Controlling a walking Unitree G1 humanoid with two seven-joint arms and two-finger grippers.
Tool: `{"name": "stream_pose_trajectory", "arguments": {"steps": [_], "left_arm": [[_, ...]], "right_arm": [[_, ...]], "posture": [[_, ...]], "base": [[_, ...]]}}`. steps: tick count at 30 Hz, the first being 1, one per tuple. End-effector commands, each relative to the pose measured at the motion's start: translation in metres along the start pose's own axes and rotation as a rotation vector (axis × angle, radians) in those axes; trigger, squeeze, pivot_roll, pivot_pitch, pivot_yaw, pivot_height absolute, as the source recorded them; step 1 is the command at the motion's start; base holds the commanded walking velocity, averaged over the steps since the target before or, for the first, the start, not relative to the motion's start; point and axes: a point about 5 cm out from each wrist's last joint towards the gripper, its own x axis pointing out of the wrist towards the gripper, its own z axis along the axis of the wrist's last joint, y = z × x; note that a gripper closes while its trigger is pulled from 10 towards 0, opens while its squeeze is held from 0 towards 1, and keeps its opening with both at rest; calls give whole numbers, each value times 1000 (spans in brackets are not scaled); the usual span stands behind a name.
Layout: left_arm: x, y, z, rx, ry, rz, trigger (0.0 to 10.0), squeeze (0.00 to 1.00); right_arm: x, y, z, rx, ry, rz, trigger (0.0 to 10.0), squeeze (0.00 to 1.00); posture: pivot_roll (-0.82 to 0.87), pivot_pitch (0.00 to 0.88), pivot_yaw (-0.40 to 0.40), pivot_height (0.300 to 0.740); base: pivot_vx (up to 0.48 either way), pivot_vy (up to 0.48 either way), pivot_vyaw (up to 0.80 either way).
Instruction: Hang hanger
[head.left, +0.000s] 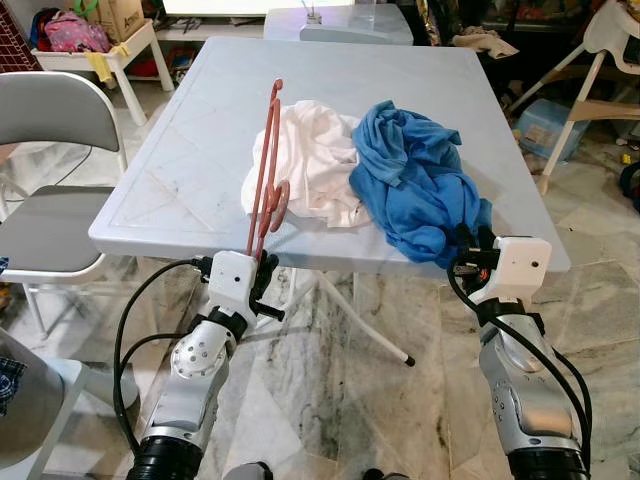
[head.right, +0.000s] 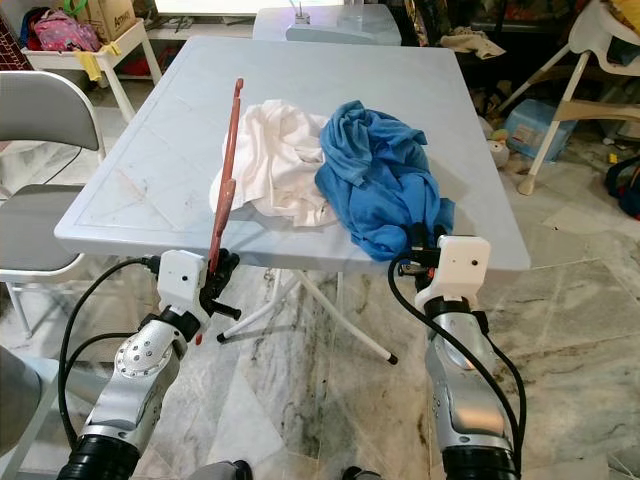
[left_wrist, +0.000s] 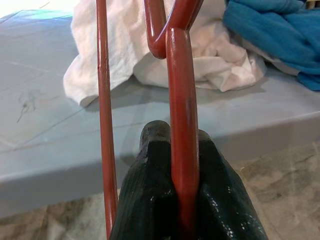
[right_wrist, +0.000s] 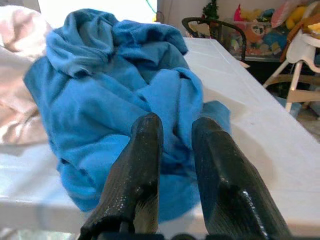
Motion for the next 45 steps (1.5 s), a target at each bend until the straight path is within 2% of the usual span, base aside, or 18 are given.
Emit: {"name": "stream_pose_trajectory", "arguments": {"steps": [1,7,14,20,22,23,25,27,31,36,42,45], "left_arm": [[3,1,5,18,-7,-18,10000,0],[5,0,5,25,4,-37,10000,0],[6,1,6,41,15,-62,10000,0],[9,3,8,47,12,-68,10000,0],[9,3,8,43,12,-63,10000,0],[9,3,7,19,17,-54,10000,0],[9,3,7,12,19,-52,10000,0],[8,2,5,9,20,-43,10000,0],[8,2,4,-1,25,-35,10000,0],[9,0,1,-4,33,-41,10000,0],[13,-3,-2,-13,44,-48,10000,0],[15,2,-5,-22,63,-9,10000,0]], "right_arm": [[-1,-4,4,-5,-6,-6,10000,0],[-3,-10,0,-3,48,9,10000,0],[-2,-13,3,-21,54,12,10000,0],[-1,-5,-1,-53,68,-3,10000,0],[-3,-1,-4,-41,66,-6,10000,0],[-5,3,-4,18,58,-23,10000,0],[-6,4,-4,36,57,-29,10000,0],[-8,5,-4,-19,41,-72,10000,0],[-12,3,-9,-57,58,-110,10000,0],[-19,2,-20,11,128,-86,10000,0],[-16,4,-22,14,125,-68,10000,0],[-14,5,-20,45,112,-68,10000,0]], "posture": [[30,111,29,740],[23,101,45,740],[18,86,62,740],[27,79,63,740],[30,78,59,740],[32,78,55,740],[32,78,55,740],[32,79,47,740],[28,86,41,740],[14,89,37,740],[10,88,34,740],[10,91,32,740]], "base": [[0,0,0],[0,0,0],[-107,0,0],[-277,0,0],[-285,0,0],[-281,0,0],[-281,0,0],[-281,0,0],[-282,0,0],[-283,0,0],[-236,0,0],[0,0,0]]}}
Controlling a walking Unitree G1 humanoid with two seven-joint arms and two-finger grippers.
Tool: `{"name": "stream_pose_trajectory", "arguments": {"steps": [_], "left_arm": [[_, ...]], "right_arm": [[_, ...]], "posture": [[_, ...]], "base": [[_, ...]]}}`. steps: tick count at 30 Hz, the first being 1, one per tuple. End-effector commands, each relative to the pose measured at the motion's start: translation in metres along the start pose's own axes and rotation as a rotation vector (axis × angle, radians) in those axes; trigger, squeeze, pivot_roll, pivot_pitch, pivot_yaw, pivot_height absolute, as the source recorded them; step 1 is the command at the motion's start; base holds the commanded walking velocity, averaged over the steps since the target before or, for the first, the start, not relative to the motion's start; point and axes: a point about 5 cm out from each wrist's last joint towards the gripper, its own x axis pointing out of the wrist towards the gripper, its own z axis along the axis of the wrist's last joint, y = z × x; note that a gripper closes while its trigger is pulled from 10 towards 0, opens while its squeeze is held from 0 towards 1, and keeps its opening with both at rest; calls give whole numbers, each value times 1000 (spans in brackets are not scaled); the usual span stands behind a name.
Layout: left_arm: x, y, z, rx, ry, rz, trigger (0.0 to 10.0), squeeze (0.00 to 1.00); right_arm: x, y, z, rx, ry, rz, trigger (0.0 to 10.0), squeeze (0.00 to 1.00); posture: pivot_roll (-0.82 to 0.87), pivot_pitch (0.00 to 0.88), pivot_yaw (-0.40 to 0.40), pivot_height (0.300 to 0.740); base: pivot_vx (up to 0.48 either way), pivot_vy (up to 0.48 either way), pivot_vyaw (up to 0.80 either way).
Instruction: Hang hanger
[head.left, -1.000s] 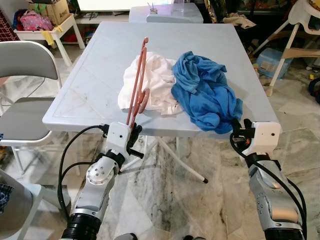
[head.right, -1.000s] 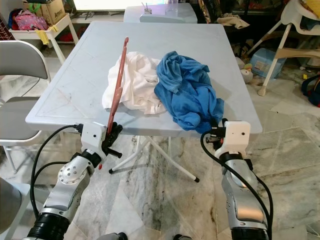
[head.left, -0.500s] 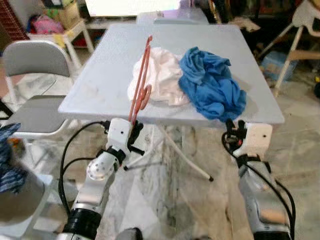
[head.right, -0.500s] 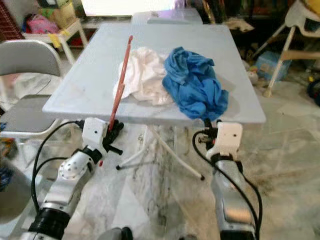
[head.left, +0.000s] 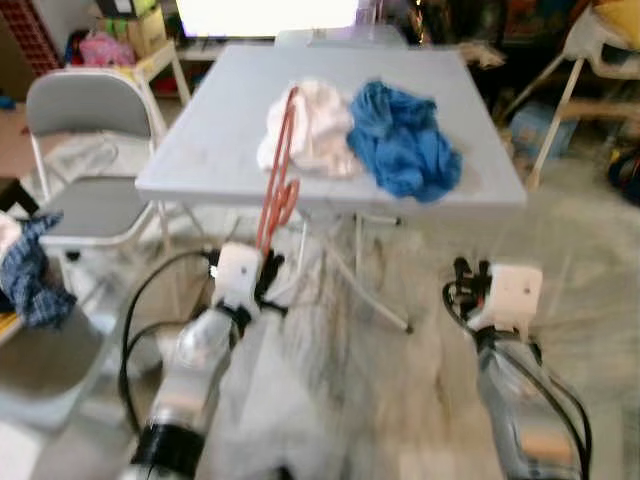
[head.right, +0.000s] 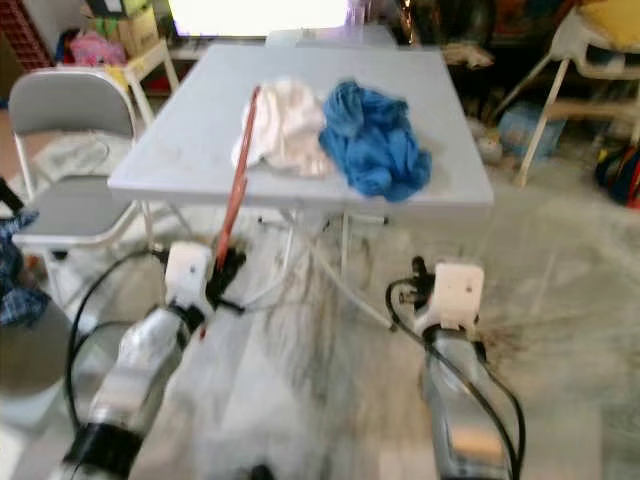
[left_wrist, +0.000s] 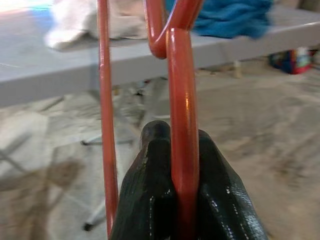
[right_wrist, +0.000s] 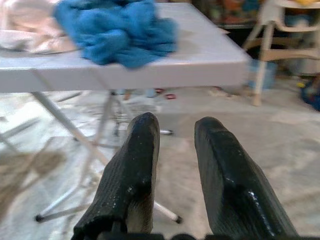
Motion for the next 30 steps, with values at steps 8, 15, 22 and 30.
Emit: {"name": "stream_pose_trajectory", "arguments": {"steps": [8,15,22,30], "left_arm": [[0,16,-2,-42,20,58,10000,0],[-2,18,-8,-47,32,65,10000,0],[-4,19,-9,-37,35,57,10000,0],[-5,21,-10,-26,40,54,10000,0]], "right_arm": [[2,11,3,51,-12,30,10000,0],[1,14,0,63,-1,38,10000,0],[1,16,-1,67,4,42,10000,0],[0,20,-4,68,13,51,10000,0]], "posture": [[11,101,29,740],[14,109,31,740],[18,114,35,740],[24,117,38,740]], "base": [[0,0,0],[0,226,-210],[0,415,-565],[0,465,-773]]}}
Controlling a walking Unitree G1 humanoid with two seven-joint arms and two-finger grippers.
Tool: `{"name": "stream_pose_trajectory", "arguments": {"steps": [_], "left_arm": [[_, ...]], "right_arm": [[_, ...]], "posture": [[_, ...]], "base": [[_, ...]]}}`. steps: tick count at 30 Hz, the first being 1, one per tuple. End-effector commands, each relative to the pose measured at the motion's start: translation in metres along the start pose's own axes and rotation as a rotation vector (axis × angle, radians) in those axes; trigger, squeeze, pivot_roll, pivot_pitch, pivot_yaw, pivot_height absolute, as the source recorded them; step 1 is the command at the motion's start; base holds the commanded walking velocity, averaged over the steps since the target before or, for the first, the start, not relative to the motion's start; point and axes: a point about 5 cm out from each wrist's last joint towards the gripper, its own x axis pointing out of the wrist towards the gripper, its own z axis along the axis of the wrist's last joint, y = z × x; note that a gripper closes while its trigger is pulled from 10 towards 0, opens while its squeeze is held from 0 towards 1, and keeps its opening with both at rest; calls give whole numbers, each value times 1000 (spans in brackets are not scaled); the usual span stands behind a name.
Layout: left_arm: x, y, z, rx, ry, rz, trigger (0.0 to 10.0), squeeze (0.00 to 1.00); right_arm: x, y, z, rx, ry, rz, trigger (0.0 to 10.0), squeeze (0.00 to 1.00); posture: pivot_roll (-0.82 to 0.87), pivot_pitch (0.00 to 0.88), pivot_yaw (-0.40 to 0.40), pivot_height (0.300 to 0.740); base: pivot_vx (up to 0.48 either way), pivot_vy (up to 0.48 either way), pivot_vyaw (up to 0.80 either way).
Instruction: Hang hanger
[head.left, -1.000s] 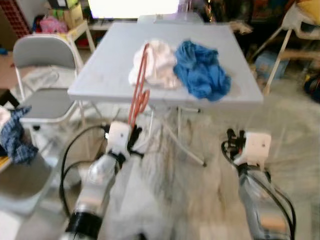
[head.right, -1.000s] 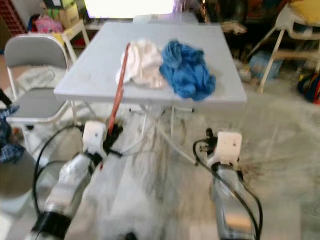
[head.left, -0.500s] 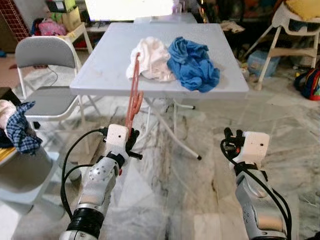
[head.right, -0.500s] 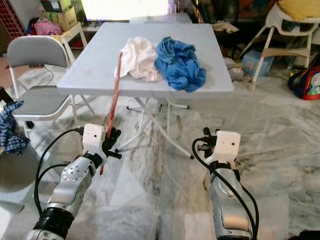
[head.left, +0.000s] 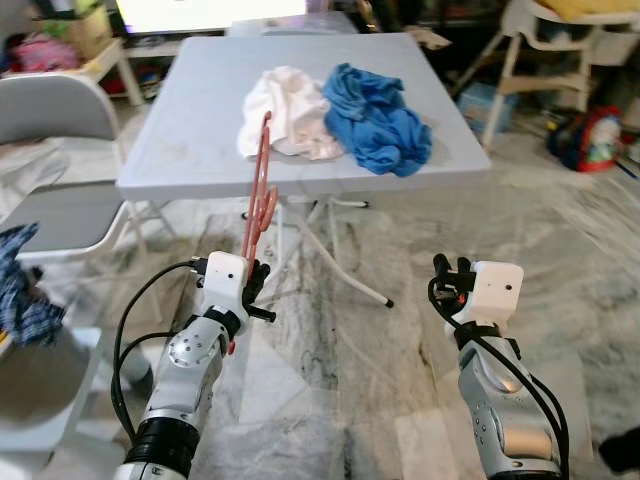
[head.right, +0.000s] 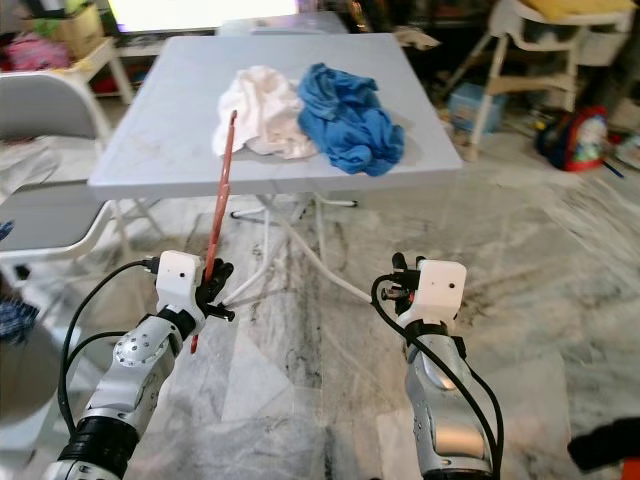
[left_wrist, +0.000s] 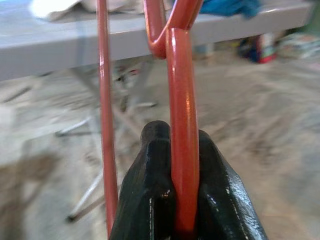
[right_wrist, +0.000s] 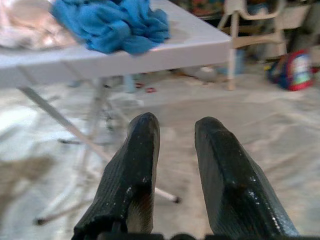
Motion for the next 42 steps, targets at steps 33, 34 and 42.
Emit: {"name": "stream_pose_trajectory", "arguments": {"steps": [33,34,42], "left_arm": [[-3,4,-7,24,25,3,10000,0],[-3,3,-7,26,21,-5,10000,0],[-8,0,-15,-4,19,-52,10000,0]], "right_arm": [[1,6,-5,4,9,-15,10000,0],[1,6,-5,3,8,-17,10000,0],[2,2,-6,-23,14,-49,10000,0]], "posture": [[21,119,35,740],[22,119,34,740],[21,122,22,740]], "base": [[0,465,-734],[0,0,-563],[0,0,-341]]}}
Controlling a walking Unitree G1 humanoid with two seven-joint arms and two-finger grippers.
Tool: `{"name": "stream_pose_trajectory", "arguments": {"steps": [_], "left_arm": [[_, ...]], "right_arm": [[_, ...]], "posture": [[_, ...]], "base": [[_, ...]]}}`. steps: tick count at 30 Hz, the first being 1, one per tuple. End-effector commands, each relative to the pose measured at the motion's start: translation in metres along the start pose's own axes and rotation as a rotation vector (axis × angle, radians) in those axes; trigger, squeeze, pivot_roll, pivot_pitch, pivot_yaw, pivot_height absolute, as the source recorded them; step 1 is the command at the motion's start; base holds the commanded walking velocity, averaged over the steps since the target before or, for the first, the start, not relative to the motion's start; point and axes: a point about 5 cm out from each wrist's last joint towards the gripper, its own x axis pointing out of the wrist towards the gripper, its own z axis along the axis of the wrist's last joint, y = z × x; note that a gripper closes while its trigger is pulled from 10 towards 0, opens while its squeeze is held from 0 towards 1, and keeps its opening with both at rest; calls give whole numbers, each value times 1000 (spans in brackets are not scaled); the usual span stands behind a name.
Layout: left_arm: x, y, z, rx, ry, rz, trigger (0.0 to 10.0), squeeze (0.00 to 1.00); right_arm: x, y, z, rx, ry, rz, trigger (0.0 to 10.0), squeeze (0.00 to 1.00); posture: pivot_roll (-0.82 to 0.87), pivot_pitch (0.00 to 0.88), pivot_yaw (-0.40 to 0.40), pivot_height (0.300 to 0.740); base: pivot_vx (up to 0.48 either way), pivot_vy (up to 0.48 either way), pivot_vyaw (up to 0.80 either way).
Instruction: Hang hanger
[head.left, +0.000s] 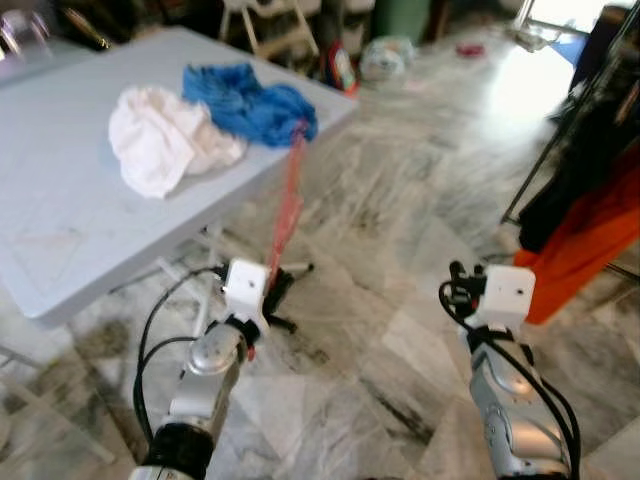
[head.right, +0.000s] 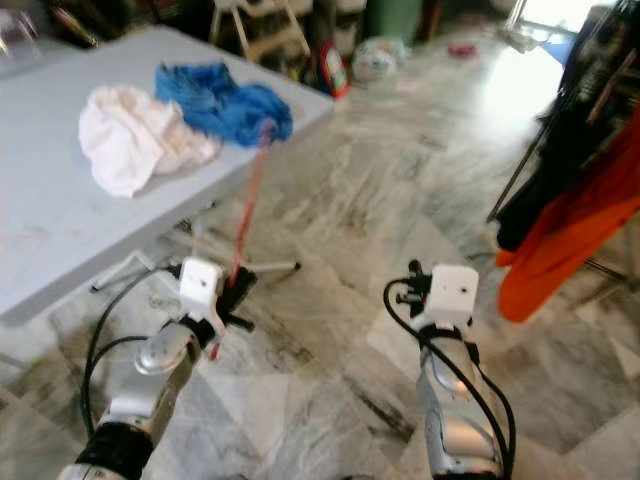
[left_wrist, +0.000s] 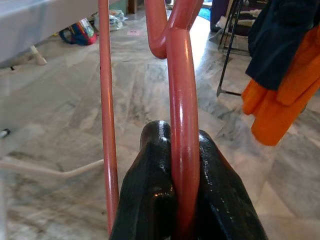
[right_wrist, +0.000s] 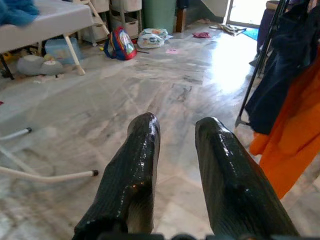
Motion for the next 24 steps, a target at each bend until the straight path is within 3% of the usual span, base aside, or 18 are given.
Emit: {"name": "stream_pose_trajectory", "arguments": {"steps": [1,8,9,19,20,21,22,24], "left_arm": [[-5,5,-8,-12,15,20,10000,0],[-12,10,-22,-2,60,45,10000,0],[-12,10,-23,0,63,48,10000,0],[-12,13,-25,4,65,56,10000,0],[-11,15,-25,14,64,53,10000,0],[-11,15,-25,14,64,53,10000,0],[-10,15,-23,22,61,50,10000,0],[-10,15,-21,32,55,47,10000,0]], "right_arm": [[0,-1,-1,-17,5,-14,10000,0],[-1,-6,-7,-51,15,-37,10000,0],[-2,-7,-9,-55,19,-44,10000,1000],[-2,-6,-13,-67,23,-49,10000,1000],[-4,-4,-13,-42,-1,-32,0,408],[-4,-4,-13,-42,-1,-32,0,408],[-6,-4,-12,-34,-9,-30,0,0],[-7,-6,-13,-46,-4,-38,0,0]], "posture": [[23,122,20,740],[25,123,12,740],[26,123,10,740],[26,126,10,740],[26,125,13,740],[26,125,13,740],[27,125,17,740],[29,128,20,740]], "base": [[0,0,0],[0,0,0],[0,0,0],[0,0,0],[0,0,0],[0,0,0],[0,0,0],[0,0,0]]}}
